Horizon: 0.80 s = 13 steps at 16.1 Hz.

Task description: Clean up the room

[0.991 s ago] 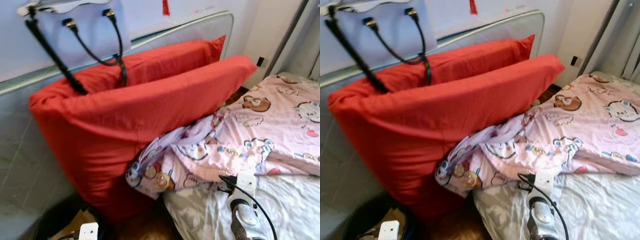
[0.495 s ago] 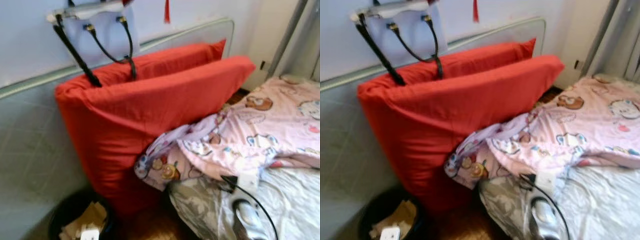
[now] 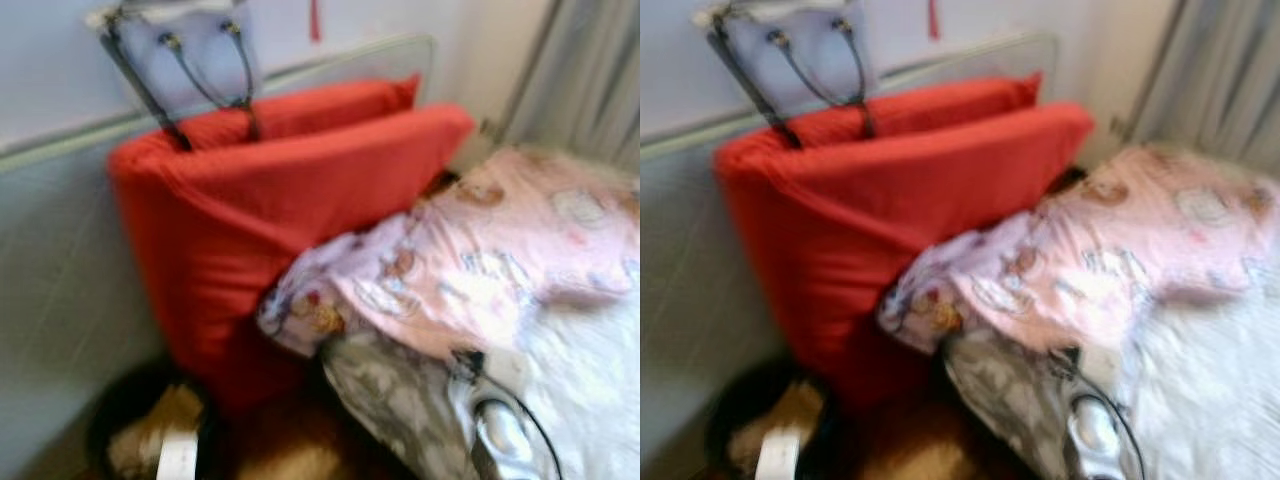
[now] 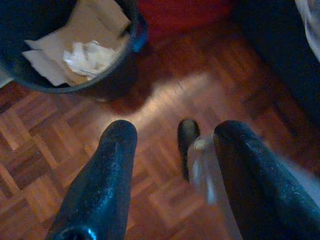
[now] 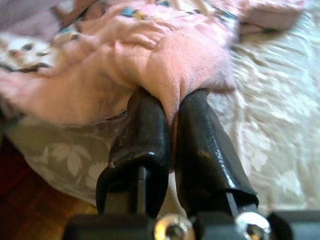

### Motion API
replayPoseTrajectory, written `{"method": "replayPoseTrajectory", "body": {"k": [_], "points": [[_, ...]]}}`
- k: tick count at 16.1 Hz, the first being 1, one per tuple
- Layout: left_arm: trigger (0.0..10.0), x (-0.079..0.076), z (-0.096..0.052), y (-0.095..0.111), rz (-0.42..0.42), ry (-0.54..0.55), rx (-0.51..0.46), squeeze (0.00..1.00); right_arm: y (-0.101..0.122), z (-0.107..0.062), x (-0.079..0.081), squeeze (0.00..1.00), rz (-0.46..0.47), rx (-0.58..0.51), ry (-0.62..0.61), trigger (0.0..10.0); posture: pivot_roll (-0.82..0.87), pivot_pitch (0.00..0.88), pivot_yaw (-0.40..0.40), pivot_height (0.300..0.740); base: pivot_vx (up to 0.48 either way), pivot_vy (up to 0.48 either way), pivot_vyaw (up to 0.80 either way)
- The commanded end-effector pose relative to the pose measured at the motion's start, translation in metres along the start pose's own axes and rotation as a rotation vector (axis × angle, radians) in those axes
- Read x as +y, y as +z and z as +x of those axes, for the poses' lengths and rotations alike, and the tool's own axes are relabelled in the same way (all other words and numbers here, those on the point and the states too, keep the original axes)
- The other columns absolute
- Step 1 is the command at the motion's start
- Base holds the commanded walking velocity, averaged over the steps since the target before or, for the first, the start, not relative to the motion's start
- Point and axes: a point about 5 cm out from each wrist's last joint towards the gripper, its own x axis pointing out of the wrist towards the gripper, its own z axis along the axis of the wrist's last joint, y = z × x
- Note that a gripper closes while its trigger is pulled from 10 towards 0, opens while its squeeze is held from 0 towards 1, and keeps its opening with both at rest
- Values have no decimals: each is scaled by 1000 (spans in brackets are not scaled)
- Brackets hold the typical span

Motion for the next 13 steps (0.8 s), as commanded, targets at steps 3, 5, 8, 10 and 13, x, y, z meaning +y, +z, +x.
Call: {"method": "replayPoseTrajectory", "body": {"k": [3, 5, 8, 10, 13], "points": [[10000, -1, -5, -19, -8, 3, 61, 0, 12, 3, 6, 0, 0, -57, 10, 10000, 71, 0, 17, 740, -257, 0, 0], [10000, -1, -5, -18, -6, 1, 57, 0, 12, 3, 7, 0, -10, -64, 15, 10000, 71, 0, 16, 740, -257, 0, 0], [10000, -2, -5, -18, -5, 0, 54, 0, 14, 3, 8, 0, -12, -77, 17, 10000, 71, 0, 17, 740, -257, 0, 0], [10000, -2, -4, -17, -1, -1, 51, 0, 21, 4, 9, 0, -12, -125, 18, 10000, 69, 0, 18, 740, -257, 0, 0], [10000, -3, -4, -16, 4, -5, 47, 0, 25, 5, 7, 0, -18, -144, 11, 10000, 70, 0, 17, 740, -172, 0, 0]]}}
